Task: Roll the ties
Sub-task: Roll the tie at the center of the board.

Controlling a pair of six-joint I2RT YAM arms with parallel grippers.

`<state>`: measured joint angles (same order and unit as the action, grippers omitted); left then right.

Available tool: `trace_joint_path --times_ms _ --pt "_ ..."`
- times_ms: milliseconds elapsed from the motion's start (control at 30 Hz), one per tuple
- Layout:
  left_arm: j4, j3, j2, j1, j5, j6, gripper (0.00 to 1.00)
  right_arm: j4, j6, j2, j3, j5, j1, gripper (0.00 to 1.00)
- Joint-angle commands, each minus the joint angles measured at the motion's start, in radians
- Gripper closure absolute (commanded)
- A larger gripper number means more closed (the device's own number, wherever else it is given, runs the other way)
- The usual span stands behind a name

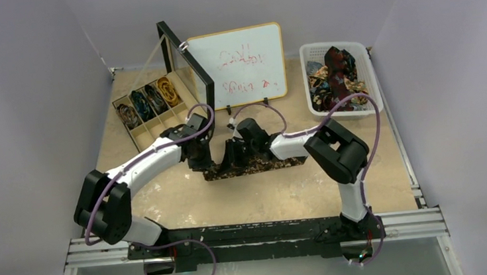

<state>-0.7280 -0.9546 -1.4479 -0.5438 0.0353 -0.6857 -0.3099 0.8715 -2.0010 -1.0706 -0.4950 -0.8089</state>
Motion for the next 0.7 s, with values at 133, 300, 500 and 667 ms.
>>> trace_joint_path --times_ms 133,300,500,667 --pt "-0.027 -0.074 -0.032 -0.039 0.07 -0.044 1.0 0.031 -0.008 0.2 0.155 0.098 0.055 0.8" --pt "-0.034 -0.107 -0.073 -0.07 0.078 -0.053 1.0 0.05 0.002 0.284 0.228 0.15 0.084 0.8" --pt "-0.049 -0.157 -0.138 -0.119 0.103 -0.07 0.87 0.101 -0.003 0.375 0.262 0.21 0.118 0.78" --pt "-0.043 -0.205 -0.191 -0.164 0.097 -0.07 0.68 0.132 -0.011 0.419 0.272 0.25 0.131 0.76"
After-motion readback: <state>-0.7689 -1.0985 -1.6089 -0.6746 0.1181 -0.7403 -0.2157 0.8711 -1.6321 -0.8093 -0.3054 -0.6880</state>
